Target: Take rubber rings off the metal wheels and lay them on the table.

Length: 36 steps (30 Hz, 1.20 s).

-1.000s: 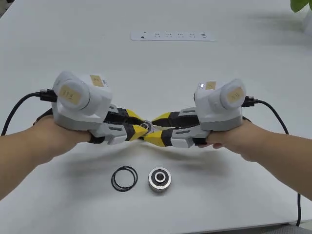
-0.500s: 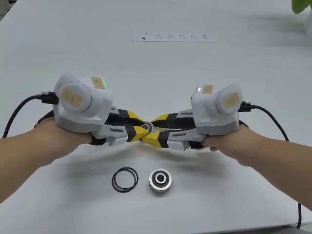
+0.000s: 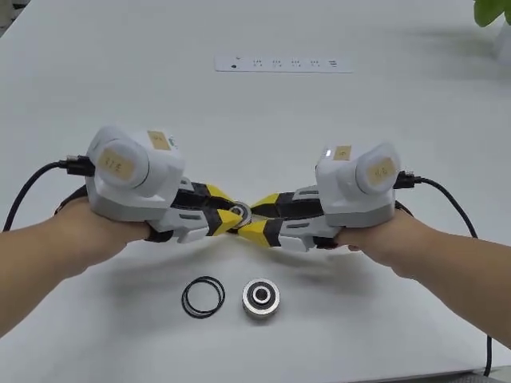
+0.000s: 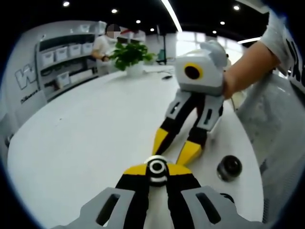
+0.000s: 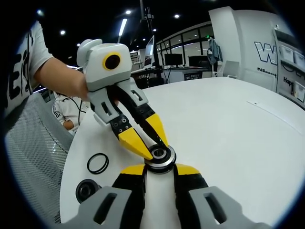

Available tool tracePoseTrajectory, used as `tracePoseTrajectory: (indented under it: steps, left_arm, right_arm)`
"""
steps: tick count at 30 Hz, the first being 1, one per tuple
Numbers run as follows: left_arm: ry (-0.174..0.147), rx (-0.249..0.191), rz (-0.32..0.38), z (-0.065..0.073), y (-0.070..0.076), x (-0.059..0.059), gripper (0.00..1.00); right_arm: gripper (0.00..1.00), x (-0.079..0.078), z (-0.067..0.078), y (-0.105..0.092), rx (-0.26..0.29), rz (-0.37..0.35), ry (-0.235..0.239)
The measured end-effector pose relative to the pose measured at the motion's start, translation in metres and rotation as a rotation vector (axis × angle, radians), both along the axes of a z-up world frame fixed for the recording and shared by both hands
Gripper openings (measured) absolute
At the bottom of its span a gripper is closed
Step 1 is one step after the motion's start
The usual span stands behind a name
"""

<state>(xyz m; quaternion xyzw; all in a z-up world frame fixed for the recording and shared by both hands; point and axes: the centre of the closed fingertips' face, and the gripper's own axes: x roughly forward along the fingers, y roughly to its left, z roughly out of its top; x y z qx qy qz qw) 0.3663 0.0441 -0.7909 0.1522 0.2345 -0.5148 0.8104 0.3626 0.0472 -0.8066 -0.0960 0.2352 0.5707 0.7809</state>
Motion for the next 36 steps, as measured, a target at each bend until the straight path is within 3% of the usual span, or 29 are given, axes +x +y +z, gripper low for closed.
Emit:
tracePoseTrajectory:
  steps: [36]
  left_arm:
    - [0.006,-0.008,0.014,-0.0003,-0.0002,0.0013,0.13]
  right_arm:
    - [0.09,-0.0023,0.0003,-0.0060,0.017,-0.022,0.040]
